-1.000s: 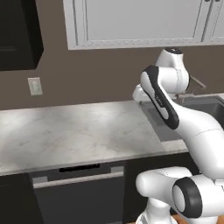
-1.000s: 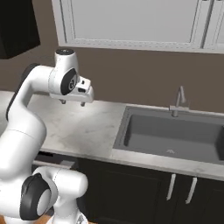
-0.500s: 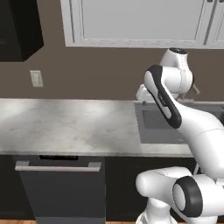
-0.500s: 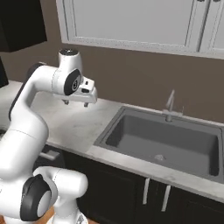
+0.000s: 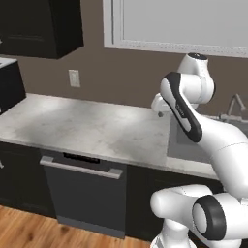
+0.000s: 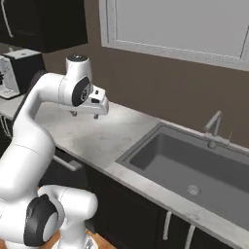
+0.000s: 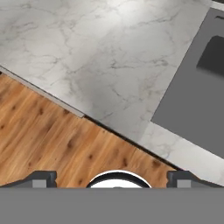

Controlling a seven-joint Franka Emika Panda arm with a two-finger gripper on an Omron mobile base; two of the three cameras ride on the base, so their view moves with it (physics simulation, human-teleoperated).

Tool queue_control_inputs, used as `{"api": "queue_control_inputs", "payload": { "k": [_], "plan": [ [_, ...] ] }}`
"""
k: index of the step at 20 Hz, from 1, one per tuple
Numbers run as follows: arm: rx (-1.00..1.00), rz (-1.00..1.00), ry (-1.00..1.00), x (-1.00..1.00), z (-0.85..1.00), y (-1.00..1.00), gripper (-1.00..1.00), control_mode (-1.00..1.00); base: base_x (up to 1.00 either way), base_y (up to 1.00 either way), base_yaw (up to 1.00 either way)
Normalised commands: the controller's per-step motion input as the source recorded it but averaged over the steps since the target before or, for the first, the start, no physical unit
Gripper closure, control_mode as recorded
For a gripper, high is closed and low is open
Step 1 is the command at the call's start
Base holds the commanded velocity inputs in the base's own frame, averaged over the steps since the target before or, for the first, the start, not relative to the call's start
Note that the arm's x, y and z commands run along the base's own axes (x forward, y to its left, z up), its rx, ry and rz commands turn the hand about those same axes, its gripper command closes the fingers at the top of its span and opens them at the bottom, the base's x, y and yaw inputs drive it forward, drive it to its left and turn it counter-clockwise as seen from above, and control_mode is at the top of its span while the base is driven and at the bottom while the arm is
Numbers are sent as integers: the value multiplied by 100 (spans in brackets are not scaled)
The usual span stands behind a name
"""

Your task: Open the dishwasher door and pull out the top rack.

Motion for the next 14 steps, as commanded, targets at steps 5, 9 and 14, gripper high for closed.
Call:
{"api": "queue_control_inputs", "payload": {
  "k": [5, 9, 14],
  "plan": [
    [0, 0, 0, 0, 0, 0, -100, 100, 0, -23, 40],
    [0, 0, 0, 0, 0, 0, -100, 100, 0, -33, 39],
    [0, 0, 0, 0, 0, 0, -100, 100, -2, -49, 36]
  ]
}}
